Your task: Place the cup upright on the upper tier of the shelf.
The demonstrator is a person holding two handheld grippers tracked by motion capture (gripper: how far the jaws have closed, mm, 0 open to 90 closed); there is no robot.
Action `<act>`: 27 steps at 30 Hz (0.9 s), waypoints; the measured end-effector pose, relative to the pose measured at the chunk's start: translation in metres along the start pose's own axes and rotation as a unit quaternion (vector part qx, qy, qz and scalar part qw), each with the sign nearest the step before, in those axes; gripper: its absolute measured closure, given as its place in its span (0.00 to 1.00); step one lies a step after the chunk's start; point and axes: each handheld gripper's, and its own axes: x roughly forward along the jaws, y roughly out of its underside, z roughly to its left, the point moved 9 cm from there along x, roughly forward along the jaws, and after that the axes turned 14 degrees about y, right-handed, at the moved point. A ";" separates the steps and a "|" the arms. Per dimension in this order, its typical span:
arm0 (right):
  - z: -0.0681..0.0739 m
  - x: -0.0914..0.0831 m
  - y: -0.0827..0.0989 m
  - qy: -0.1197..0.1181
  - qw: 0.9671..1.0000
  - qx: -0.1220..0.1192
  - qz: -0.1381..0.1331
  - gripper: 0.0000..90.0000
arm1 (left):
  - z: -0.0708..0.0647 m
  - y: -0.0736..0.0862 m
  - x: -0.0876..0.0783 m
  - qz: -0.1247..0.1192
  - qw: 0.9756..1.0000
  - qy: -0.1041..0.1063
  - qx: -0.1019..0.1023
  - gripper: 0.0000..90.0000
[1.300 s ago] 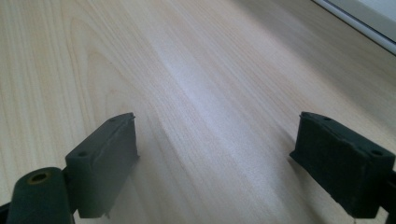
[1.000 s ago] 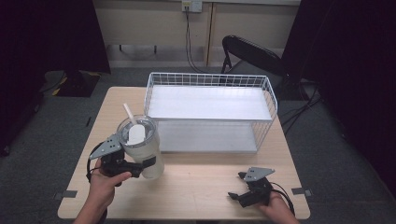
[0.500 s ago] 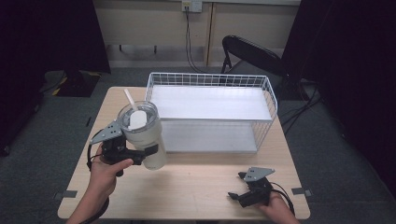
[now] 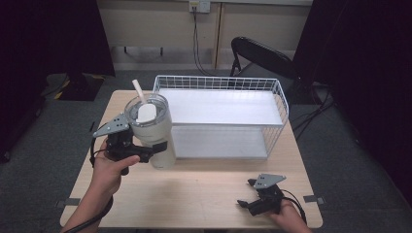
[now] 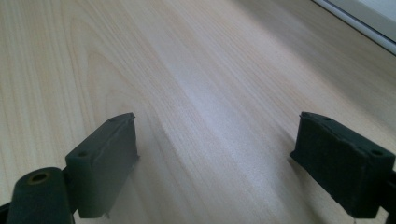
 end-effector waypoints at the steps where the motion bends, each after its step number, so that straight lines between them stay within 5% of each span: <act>1: 0.000 0.000 0.000 0.000 1.000 0.000 0.000 0.14 | -0.001 -0.003 0.000 0.001 1.000 0.001 0.001 0.11; 27: 0.000 0.000 0.000 0.000 1.000 0.000 0.000 0.14 | -0.008 -0.064 0.016 0.009 0.999 0.012 0.028 0.11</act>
